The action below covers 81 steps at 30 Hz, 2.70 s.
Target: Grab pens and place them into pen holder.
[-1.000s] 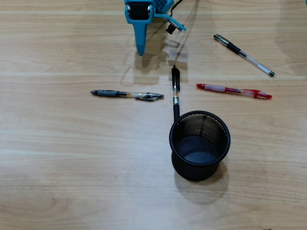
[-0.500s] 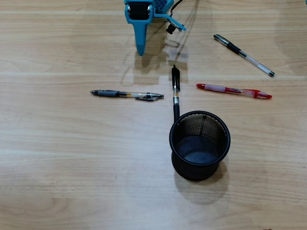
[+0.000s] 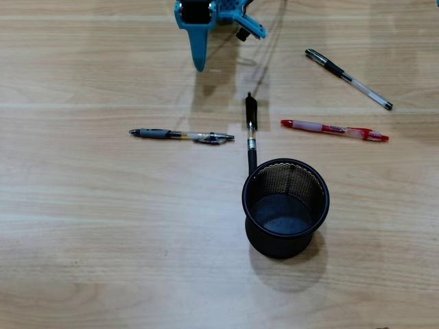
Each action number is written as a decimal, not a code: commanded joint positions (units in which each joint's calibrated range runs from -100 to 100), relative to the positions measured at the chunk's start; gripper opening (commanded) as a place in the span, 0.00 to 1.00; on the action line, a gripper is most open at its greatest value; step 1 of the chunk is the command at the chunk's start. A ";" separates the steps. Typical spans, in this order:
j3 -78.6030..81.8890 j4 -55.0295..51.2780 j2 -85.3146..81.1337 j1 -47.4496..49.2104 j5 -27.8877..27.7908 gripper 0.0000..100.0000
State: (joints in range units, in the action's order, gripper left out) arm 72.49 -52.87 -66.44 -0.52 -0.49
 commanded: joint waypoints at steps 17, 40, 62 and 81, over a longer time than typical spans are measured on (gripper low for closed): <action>-56.11 -28.63 51.03 0.11 15.83 0.02; -75.93 -30.55 74.55 -1.53 8.56 0.17; -83.53 -28.63 97.48 -4.00 8.35 0.23; -82.81 -22.53 98.24 -4.09 7.72 0.05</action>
State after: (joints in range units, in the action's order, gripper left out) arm -10.38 -75.66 31.69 -4.24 7.10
